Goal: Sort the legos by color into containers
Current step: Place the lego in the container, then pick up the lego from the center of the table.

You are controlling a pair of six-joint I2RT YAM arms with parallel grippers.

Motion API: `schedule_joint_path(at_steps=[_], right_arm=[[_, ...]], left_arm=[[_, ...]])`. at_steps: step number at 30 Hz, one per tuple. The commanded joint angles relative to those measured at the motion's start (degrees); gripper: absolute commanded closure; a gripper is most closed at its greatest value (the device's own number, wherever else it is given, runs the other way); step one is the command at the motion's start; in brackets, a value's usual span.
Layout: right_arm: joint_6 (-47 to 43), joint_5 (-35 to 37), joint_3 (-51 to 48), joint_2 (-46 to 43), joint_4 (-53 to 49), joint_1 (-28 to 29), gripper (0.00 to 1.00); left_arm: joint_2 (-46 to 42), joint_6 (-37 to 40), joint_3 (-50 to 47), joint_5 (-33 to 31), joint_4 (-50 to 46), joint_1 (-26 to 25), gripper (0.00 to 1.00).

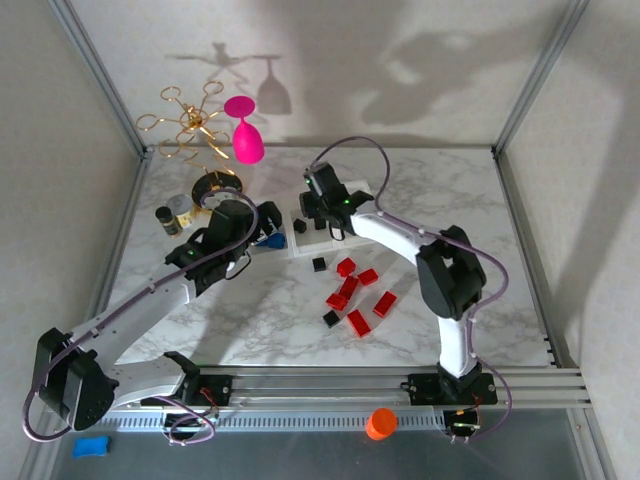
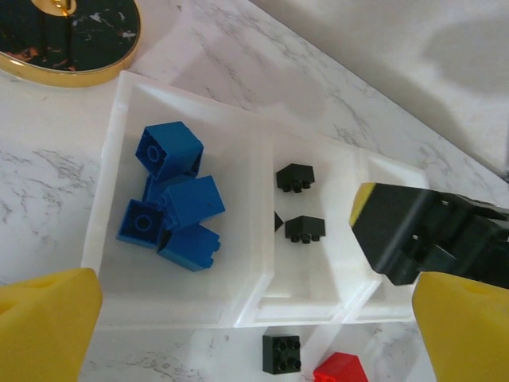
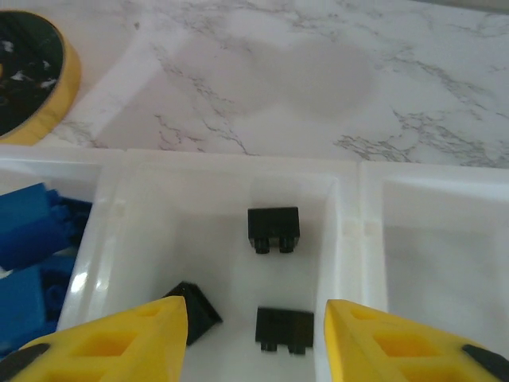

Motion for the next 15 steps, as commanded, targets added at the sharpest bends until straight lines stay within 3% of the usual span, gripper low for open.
schedule_joint_path(at_steps=[1, 9, 15], right_arm=[[1.3, -1.9, -4.7, -6.3, -0.4, 0.2, 0.50], [6.7, -3.3, -17.9, -14.9, 0.9, 2.1, 0.48], [9.1, -4.1, -24.1, -15.4, 3.7, 5.0, 0.47]], left_arm=[[-2.0, 0.2, -1.4, 1.5, 0.8, -1.2, 0.00], [-2.5, -2.7, -4.9, 1.8, 0.3, -3.7, 0.00], [-3.1, -4.5, -7.1, 1.0, 0.0, -4.5, 0.00]])
